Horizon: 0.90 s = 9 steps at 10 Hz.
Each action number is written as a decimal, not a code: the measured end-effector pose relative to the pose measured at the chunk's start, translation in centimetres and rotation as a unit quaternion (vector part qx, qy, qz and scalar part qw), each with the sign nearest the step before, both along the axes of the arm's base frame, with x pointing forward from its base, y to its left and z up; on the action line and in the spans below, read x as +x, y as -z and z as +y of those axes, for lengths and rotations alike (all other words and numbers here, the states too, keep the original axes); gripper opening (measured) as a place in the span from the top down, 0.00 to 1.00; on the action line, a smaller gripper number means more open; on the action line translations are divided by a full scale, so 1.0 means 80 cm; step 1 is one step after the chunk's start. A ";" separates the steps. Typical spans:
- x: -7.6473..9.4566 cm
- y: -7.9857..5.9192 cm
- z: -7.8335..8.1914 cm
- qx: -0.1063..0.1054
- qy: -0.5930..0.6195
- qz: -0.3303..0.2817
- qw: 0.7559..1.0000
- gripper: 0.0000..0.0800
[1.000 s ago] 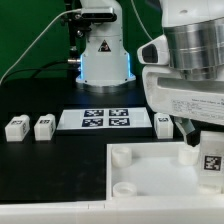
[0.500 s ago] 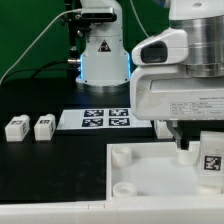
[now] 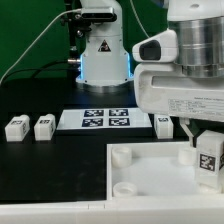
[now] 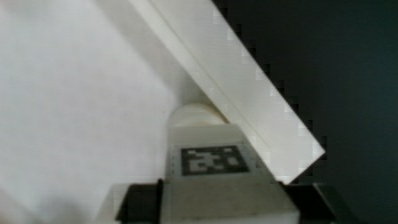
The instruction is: Assemble one leg
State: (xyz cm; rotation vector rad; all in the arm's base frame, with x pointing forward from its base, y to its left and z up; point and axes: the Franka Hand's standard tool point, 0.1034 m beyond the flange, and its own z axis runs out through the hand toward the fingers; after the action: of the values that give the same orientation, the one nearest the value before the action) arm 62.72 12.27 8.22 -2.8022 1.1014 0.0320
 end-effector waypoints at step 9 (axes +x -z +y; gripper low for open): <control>0.002 0.004 0.005 0.051 0.366 0.035 0.929 0.63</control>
Offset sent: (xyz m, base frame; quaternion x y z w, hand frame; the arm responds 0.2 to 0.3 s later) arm 0.0043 0.0002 -0.0049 0.0559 0.0044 0.4291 0.9015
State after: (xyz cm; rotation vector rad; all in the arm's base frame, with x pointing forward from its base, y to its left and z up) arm 62.84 12.65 7.91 -2.1449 2.0127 0.1096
